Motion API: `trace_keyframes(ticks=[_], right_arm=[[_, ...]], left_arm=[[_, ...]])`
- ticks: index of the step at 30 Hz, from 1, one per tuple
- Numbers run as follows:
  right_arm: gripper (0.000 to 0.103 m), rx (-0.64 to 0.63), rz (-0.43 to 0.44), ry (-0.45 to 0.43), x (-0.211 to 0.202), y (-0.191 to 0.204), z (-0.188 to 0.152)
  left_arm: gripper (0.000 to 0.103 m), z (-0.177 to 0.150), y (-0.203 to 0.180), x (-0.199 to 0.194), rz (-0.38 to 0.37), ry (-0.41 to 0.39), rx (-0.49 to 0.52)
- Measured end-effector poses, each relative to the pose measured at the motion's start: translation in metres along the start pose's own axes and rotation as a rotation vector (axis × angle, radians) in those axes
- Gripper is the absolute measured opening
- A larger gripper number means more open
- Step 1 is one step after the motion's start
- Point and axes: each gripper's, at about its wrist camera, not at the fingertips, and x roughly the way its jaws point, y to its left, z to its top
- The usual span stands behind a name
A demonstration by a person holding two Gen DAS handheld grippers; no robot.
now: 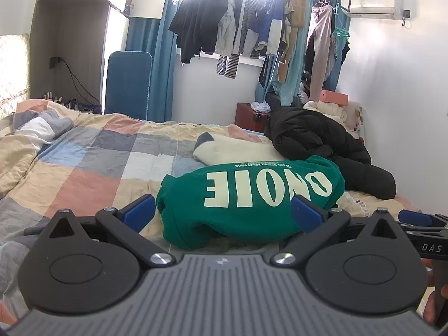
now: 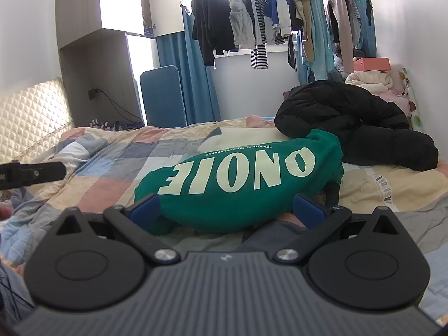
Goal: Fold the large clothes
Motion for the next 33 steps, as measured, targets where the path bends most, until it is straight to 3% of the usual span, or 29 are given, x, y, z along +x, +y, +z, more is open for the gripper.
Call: trace_keyframes(ticks=[33], right_arm=[[0.103,-0.002,-0.006,0.008,0.0008,-0.0024,0.0005]], left_arm=[[0.103,-0.0047,-0.0079,0.0021,0.018,0.004,0.031]])
